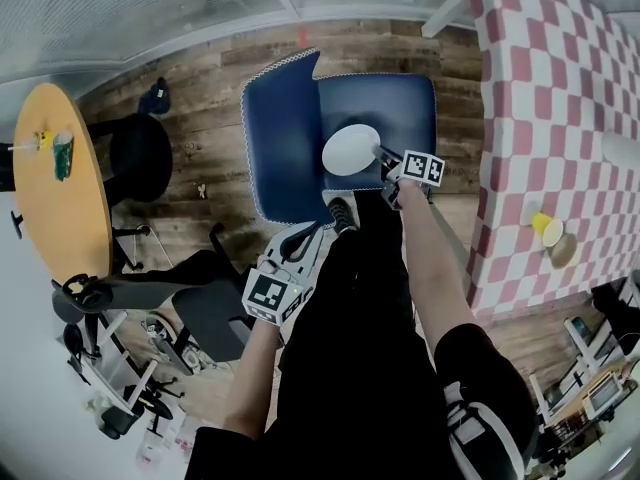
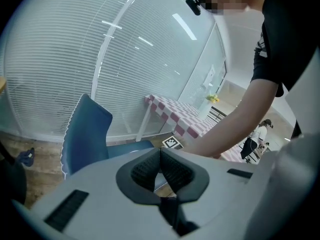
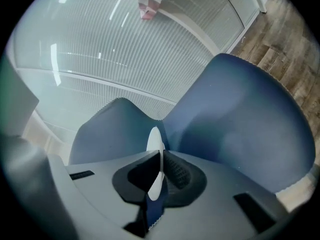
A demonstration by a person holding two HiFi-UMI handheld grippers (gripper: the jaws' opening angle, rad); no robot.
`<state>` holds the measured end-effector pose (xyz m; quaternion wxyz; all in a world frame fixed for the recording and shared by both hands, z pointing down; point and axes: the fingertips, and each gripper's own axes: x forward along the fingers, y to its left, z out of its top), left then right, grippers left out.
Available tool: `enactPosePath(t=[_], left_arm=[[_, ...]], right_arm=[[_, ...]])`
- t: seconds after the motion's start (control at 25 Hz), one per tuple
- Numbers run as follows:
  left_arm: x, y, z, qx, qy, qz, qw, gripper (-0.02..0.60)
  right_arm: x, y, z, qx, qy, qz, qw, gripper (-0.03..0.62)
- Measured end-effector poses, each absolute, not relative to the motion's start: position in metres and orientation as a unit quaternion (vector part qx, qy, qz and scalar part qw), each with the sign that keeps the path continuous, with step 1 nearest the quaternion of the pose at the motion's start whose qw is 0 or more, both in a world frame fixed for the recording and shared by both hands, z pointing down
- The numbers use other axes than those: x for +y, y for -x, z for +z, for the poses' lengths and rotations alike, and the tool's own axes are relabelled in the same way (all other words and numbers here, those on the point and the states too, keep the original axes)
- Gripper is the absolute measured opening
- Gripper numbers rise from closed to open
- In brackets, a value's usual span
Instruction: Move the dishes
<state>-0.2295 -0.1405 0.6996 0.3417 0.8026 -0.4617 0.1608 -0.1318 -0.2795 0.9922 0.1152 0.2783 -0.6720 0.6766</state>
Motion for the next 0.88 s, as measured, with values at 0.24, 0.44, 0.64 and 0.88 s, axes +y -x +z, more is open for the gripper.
enactPosePath(t=[0.24, 0.44, 0.64, 0.88], left_arm=[[-0.102, 0.215, 0.651, -0.438, -0.830, 0.158, 0.306, 0.023], [-0.073, 0.205, 0.618, -0.427, -0.849, 0.141, 0.278, 0.023], [-0.031, 0.198, 0.601, -0.422, -0.856, 0.133, 0.265, 0.023], [0.004, 0.200, 0.578, -0.420, -0.859, 0.128, 0.263, 0.023]], right_arm=[[-0.261, 0.110, 0.906, -0.692, -0.299, 0.649, 0.102, 0.032], [-0.234, 0.091, 0.838, -0.710, -0.315, 0.625, 0.075, 0.032], [-0.180, 0.066, 0.793, -0.709, -0.331, 0.621, 0.050, 0.032], [-0.140, 0.032, 0.748, -0.708, -0.356, 0.610, 0.020, 0.032]])
